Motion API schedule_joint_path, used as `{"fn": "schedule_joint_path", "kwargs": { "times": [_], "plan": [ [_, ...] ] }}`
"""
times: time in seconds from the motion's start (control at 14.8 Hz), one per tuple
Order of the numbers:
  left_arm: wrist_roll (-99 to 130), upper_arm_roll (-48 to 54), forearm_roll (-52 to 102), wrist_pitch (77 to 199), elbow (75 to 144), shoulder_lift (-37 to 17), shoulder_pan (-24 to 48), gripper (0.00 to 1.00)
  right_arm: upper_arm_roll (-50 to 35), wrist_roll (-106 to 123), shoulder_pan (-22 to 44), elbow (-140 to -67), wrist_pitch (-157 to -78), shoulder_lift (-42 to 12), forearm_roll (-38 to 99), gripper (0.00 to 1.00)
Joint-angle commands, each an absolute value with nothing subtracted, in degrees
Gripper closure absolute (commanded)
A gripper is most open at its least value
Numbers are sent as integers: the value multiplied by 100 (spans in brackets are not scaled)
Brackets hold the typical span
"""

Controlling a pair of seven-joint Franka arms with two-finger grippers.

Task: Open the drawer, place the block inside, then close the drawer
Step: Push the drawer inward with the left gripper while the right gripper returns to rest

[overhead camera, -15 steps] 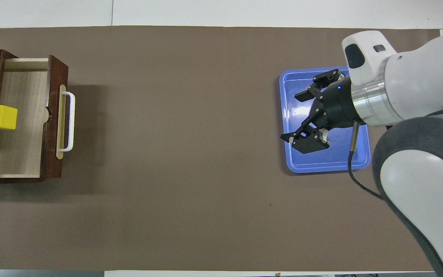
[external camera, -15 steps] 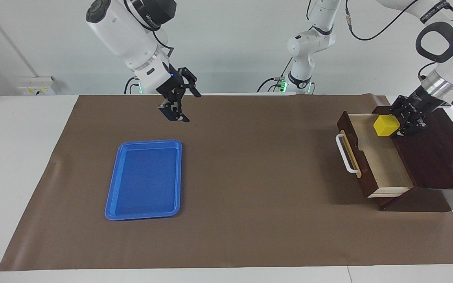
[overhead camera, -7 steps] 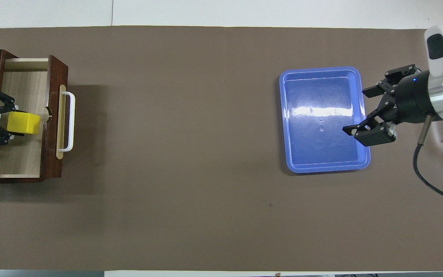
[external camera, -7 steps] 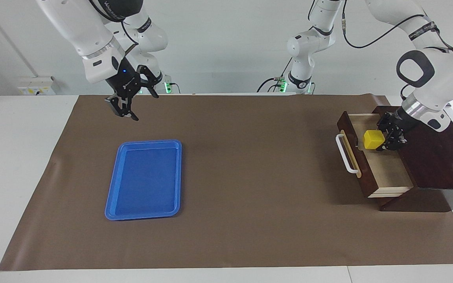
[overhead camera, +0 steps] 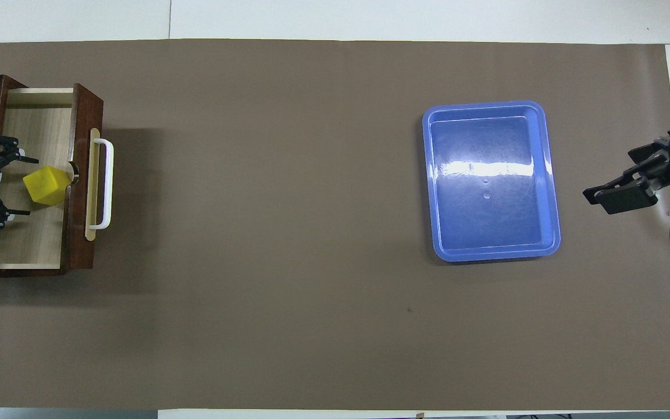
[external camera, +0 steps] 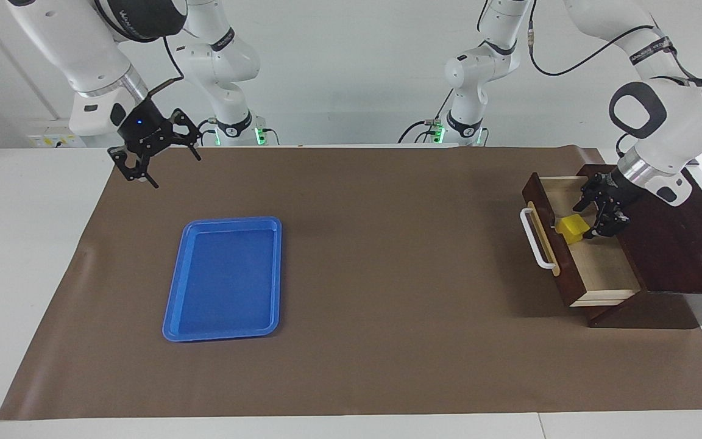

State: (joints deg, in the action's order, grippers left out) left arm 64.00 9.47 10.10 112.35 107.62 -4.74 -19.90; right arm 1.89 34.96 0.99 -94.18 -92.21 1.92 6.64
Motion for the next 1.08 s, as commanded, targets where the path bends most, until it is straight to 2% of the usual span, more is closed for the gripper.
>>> {"fn": "schedule_joint_path", "kwargs": {
  "times": [0.0, 0.13, 0.2, 0.4, 0.54, 1.01],
  "plan": [
    [6424, 958, 914, 10549, 10040, -422, -1803, 0, 149, 2640, 35, -9256, -8835, 246, 168, 0],
    [6817, 949, 914, 10170, 9608, -439, -1339, 0, 149, 2059, -105, -9159, -8474, 255, 149, 0],
    [7351, 949, 766, 10239, 9667, -439, -953, 0, 158, 1926, -158, -9123, -8342, 255, 141, 0],
    [8181, 949, -7, 10791, 10578, -378, -108, 0, 193, 1627, -219, -9123, -8078, 334, -61, 0],
    [8550, 932, -307, 11257, 11002, -343, -158, 0, 185, 1172, -229, -9132, -7998, 369, -210, 0],
    [8464, 914, -413, 11636, 11030, -387, -1246, 0, 115, 457, -334, -9045, -8139, 352, -308, 0]
  ]
}}
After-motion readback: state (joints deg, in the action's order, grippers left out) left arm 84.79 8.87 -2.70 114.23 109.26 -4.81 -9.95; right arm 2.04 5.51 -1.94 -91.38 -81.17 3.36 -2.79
